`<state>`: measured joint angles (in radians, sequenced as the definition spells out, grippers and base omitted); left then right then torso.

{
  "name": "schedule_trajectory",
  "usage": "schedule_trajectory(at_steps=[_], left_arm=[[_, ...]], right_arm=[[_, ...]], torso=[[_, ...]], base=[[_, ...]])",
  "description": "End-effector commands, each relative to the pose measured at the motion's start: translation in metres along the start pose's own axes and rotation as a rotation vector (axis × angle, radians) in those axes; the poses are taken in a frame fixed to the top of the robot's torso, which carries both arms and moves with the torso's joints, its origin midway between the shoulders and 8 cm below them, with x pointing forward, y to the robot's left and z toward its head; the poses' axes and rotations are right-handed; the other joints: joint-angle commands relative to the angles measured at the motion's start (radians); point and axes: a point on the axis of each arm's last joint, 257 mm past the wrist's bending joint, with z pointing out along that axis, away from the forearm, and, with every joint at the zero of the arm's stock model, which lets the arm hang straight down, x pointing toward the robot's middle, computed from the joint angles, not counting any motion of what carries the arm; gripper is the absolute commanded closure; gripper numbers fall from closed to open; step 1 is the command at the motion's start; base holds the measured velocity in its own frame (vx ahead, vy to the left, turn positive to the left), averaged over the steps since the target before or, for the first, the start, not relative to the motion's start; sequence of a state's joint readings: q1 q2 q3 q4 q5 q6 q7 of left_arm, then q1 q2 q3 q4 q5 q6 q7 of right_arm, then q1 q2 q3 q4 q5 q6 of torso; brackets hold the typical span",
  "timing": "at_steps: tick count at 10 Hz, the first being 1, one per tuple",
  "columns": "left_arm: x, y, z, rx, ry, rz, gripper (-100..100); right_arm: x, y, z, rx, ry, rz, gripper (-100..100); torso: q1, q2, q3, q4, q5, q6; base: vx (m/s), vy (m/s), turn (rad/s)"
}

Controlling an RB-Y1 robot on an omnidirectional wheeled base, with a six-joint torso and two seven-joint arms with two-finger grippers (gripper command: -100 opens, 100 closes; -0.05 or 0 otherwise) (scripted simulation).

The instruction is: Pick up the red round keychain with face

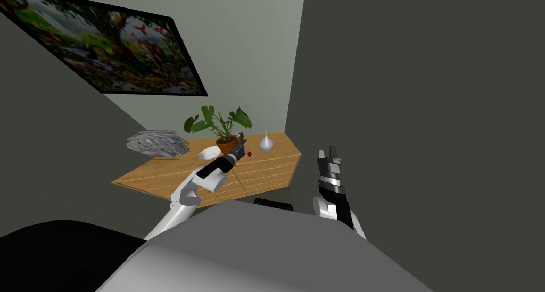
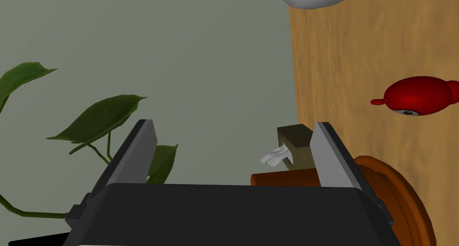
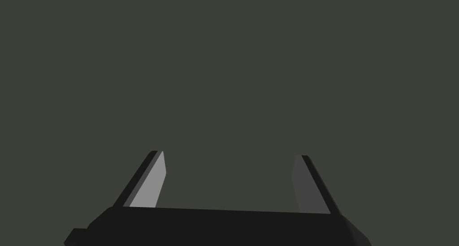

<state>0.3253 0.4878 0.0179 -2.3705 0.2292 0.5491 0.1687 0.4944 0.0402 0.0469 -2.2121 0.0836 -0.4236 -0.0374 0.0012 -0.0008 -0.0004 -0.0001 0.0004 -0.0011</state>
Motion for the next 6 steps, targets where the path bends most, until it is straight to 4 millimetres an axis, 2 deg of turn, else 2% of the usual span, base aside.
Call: schedule_trajectory(at_steps=[1, 6], left_arm=[[0.004, 0.010, 0.002, -0.048, 0.015, 0.008, -100], [0.005, 0.043, 0.002, -0.197, 0.029, 0.031, -100]], right_arm=[[0.000, 0.000, 0.000, 0.000, 0.000, 0.000, 0], [0.000, 0.000, 0.000, 0.000, 0.000, 0.000, 0]], torso=[[0.000, 0.000, 0.000, 0.000, 0.000, 0.000], [0.001, -0.001, -0.001, 0.000, 0.000, 0.000]], base=[[0.005, 0.003, -0.163], [0.008, 0.013, -0.109]])
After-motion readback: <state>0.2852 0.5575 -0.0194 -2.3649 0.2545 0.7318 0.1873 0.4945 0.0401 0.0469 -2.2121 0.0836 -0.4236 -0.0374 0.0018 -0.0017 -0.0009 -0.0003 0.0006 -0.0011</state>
